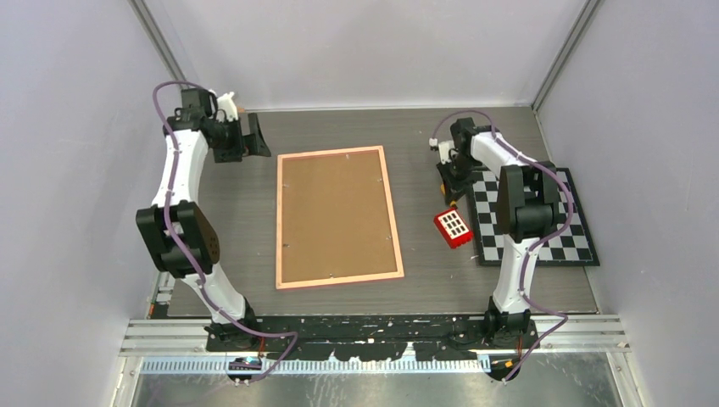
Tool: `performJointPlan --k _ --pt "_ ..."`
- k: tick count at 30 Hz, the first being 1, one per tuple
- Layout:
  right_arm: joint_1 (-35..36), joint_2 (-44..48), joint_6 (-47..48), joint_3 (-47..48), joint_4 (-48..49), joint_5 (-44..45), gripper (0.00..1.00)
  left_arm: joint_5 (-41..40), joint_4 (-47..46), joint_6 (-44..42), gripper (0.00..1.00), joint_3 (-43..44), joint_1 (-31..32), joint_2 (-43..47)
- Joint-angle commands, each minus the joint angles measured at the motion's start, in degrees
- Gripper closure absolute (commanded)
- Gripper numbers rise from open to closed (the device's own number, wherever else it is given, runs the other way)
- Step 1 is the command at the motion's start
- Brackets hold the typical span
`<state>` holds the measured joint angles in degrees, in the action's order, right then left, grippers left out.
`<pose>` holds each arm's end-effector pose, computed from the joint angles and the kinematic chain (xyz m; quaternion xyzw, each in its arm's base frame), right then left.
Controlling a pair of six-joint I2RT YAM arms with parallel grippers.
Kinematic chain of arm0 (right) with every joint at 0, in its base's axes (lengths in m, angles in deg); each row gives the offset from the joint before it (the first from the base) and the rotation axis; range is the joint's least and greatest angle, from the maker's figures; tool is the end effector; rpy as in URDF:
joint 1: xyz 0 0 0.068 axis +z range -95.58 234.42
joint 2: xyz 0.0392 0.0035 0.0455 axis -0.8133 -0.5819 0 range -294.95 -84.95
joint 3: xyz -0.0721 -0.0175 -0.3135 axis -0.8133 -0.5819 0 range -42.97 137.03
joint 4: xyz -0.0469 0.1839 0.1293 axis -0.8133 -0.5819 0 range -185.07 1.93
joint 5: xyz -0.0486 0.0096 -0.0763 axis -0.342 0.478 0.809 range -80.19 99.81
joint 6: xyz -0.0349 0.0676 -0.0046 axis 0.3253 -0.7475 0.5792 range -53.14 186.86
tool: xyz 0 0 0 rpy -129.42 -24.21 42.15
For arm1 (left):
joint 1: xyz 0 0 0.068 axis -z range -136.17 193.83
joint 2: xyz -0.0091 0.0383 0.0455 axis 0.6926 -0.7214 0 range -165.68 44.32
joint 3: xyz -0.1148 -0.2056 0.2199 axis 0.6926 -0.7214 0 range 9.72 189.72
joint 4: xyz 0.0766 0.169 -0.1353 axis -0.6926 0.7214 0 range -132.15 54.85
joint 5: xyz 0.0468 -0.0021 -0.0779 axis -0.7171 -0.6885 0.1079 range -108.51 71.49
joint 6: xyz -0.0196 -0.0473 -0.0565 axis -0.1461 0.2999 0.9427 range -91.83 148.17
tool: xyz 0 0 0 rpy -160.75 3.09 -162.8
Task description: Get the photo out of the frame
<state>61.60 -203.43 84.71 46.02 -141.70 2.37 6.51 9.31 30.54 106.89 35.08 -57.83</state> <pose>0.3954 0.0582 0.2016 -0.2197 0.9716 0.0589 0.0657 0.3743 0.0300 0.3523 -0.0284 0.9364 -0.1914 0.2929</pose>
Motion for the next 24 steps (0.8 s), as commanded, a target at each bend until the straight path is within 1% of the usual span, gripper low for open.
performJointPlan --k 1,3,6,7,10,11,13,15,17,22,24 --pt "0.2 1.7 0.7 9.6 -1.4 -6.5 0.99 0.2 -5.7 0.4 0.0 1.5 -1.3 8.0" --pt "0.4 2.2 0.3 13.4 -2.3 -9.5 0.99 0.6 -6.0 -0.8 0.0 1.9 -1.2 9.5" --pt "1.1 3.1 -0.2 19.3 -3.9 -15.5 1.0 3.2 0.7 -4.7 0.0 7.8 -1.3 8.8" --pt "1.4 3.6 -0.5 20.8 -4.0 -17.7 1.0 5.7 4.6 -5.9 0.0 10.1 -1.2 8.1" --pt "3.6 5.2 -1.1 24.6 -3.5 -23.1 0.99 15.1 11.4 -6.8 0.0 15.8 -1.2 5.8" --pt "4.6 5.7 -0.9 25.5 -3.4 -24.1 0.99 19.8 12.9 -6.5 0.0 17.0 -1.2 5.2" --pt "7.3 7.3 -0.5 26.4 -2.4 -25.4 1.0 26.2 14.4 -4.3 0.0 17.7 -0.8 4.5" --pt "10.7 9.0 0.0 26.4 -1.1 -25.7 0.99 30.2 14.3 -1.1 0.0 16.6 0.3 4.5" --pt "14.8 10.7 0.5 26.2 0.2 -25.4 1.0 32.3 13.3 2.2 0.0 14.4 1.9 5.1" --pt "23.4 12.2 0.2 26.3 2.3 -24.1 1.0 33.2 8.3 7.5 0.0 6.9 7.9 7.7" --pt "26.5 12.5 0.2 26.1 3.0 -23.4 0.99 33.8 4.9 10.9 0.03 2.8 10.7 8.9"
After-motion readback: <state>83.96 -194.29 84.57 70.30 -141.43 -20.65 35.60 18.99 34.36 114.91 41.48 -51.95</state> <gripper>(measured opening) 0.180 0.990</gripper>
